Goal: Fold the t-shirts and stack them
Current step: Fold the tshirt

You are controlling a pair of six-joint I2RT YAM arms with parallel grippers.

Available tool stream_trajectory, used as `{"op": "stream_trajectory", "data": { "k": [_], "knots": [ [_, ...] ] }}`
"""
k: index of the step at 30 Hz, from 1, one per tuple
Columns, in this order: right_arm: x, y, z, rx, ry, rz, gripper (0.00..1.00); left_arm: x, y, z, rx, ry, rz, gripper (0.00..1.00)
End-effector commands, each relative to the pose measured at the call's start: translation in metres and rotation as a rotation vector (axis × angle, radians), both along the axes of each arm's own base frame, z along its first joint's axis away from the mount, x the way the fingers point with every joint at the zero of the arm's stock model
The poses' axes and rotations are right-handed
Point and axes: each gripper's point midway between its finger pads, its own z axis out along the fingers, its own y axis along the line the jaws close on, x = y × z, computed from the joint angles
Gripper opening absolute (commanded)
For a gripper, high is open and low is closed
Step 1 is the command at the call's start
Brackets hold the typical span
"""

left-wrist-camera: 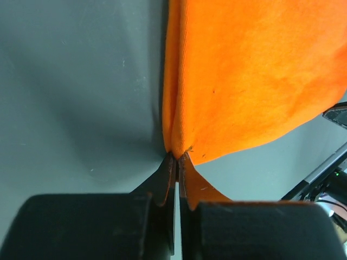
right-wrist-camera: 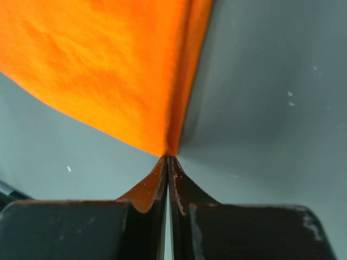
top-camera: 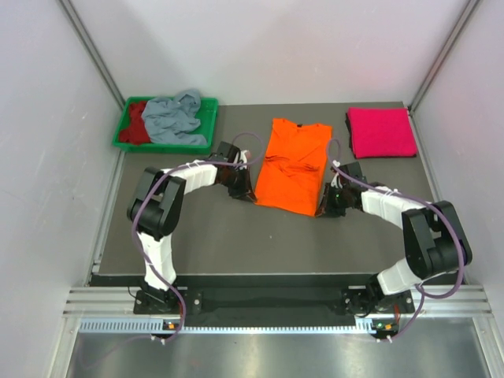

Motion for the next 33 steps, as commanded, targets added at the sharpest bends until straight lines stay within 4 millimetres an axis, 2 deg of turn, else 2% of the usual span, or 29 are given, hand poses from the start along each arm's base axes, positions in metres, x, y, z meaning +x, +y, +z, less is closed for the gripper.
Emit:
{"op": "stream_trajectory", "data": {
  "k": [1, 3, 4, 5, 6, 7, 8, 12, 13, 17, 20, 21, 22, 23, 26, 27, 28, 29, 30, 31, 32, 33],
  "knots": [
    [0.005, -0.003, 0.015, -0.015, -0.082, -0.005, 0.00, -0.008, -0.001, -0.004, 0.029, 0.005, 0.012, 0.00],
    [-0.004, -0.008, 0.013, -0.034, -0.069, -0.006, 0.00, -0.015, 0.002, 0.004, 0.051, -0.015, 0.036, 0.00],
    [-0.009, -0.010, 0.016, -0.039, -0.072, -0.007, 0.00, -0.029, 0.003, -0.001, 0.067, 0.001, 0.030, 0.00],
    [-0.018, -0.013, 0.010, -0.045, -0.052, -0.006, 0.00, -0.033, 0.003, 0.007, 0.067, -0.014, 0.040, 0.00],
    [-0.022, -0.014, 0.010, -0.040, -0.045, -0.010, 0.00, -0.038, 0.003, 0.008, 0.071, -0.016, 0.044, 0.00],
    [-0.028, -0.014, 0.011, -0.035, -0.045, -0.009, 0.00, -0.051, 0.005, 0.002, 0.087, 0.003, 0.040, 0.00],
    [-0.038, -0.016, 0.005, -0.040, -0.021, -0.010, 0.00, -0.055, 0.003, 0.010, 0.073, -0.011, 0.045, 0.00],
    [-0.060, -0.024, 0.001, -0.055, 0.003, -0.042, 0.00, -0.082, 0.006, 0.008, 0.122, -0.012, 0.045, 0.00],
    [-0.064, -0.026, 0.006, -0.053, -0.011, -0.048, 0.00, -0.092, 0.006, 0.003, 0.135, 0.002, 0.036, 0.04],
    [-0.084, -0.030, 0.008, -0.048, -0.004, -0.066, 0.00, -0.109, 0.011, 0.000, 0.168, 0.021, 0.059, 0.08],
    [-0.095, -0.027, 0.014, -0.017, -0.011, -0.060, 0.00, -0.122, 0.012, 0.006, 0.154, 0.022, 0.053, 0.24],
    [-0.096, -0.025, 0.017, -0.007, -0.017, -0.058, 0.06, -0.124, 0.011, 0.009, 0.144, 0.017, 0.047, 0.27],
    [-0.093, -0.023, 0.025, 0.008, -0.045, -0.056, 0.10, -0.125, 0.012, 0.017, 0.134, 0.007, 0.049, 0.30],
    [-0.091, -0.022, 0.029, 0.012, -0.054, -0.059, 0.13, -0.124, 0.012, 0.022, 0.130, -0.002, 0.047, 0.39],
    [-0.070, -0.019, 0.050, 0.006, -0.122, -0.047, 0.22, -0.111, 0.013, 0.040, 0.150, -0.056, 0.060, 0.41],
    [-0.063, -0.017, 0.051, -0.003, -0.117, -0.035, 0.25, -0.098, 0.010, 0.050, 0.148, -0.096, 0.073, 0.42],
    [-0.047, -0.012, 0.067, 0.006, -0.161, -0.021, 0.27, -0.093, 0.009, 0.050, 0.156, -0.098, 0.068, 0.41],
    [-0.038, -0.010, 0.072, -0.004, -0.183, 0.002, 0.28, -0.086, 0.007, 0.052, 0.153, -0.100, 0.069, 0.41],
    [-0.026, -0.008, 0.071, -0.018, -0.190, 0.014, 0.28, -0.072, 0.002, 0.063, 0.130, -0.124, 0.075, 0.40],
    [-0.007, -0.006, 0.087, -0.030, -0.247, 0.018, 0.29, -0.065, 0.001, 0.055, 0.140, -0.114, 0.074, 0.40],
    [0.004, -0.007, 0.089, -0.063, -0.280, 0.046, 0.29, -0.056, -0.001, 0.055, 0.129, -0.113, 0.083, 0.40],
    [0.015, -0.009, 0.078, -0.105, -0.260, 0.060, 0.29, -0.041, -0.001, 0.053, 0.112, -0.105, 0.100, 0.39]
  ]
}}
